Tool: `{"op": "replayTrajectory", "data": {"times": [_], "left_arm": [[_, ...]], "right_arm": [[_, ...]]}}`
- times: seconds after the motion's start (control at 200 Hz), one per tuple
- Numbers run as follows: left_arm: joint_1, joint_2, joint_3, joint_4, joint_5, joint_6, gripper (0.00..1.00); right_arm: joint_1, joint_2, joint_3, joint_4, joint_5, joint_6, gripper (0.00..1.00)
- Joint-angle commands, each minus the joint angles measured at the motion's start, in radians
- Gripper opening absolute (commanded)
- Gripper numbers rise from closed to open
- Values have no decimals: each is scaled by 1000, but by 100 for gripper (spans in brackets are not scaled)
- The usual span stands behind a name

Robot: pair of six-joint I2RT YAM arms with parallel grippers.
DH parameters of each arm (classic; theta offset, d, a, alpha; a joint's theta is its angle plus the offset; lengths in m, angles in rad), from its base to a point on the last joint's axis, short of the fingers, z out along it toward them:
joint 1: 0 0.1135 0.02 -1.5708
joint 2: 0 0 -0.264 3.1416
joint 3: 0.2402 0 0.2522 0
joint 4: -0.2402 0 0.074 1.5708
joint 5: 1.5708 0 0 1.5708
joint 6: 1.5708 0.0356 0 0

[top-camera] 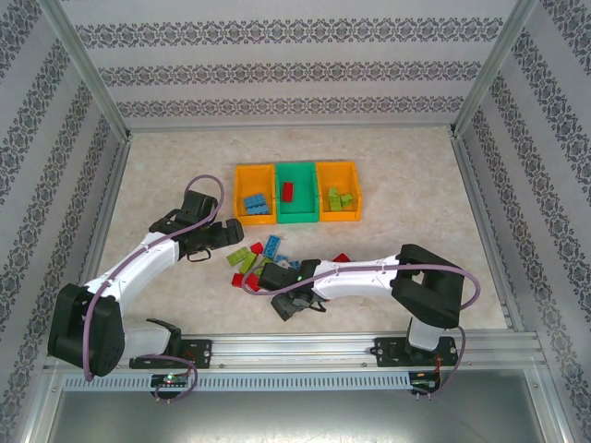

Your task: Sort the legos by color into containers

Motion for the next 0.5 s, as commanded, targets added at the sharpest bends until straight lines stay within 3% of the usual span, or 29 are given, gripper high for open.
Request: {"op": "replayTrajectory", "data": {"times": [0.0,0.22,0.495], "left_arm": [[-7,-9,9,17,-9,2,99],[-8,14,18,31,15,-8,99],[-9,14,28,31,18,-10,99]], "right_arm": [[-6,-6,-60,-78,29,28,70],[-85,-80,-70,-102,58,6,69],[-259,-223,-42,-109,65,-70,70]]}}
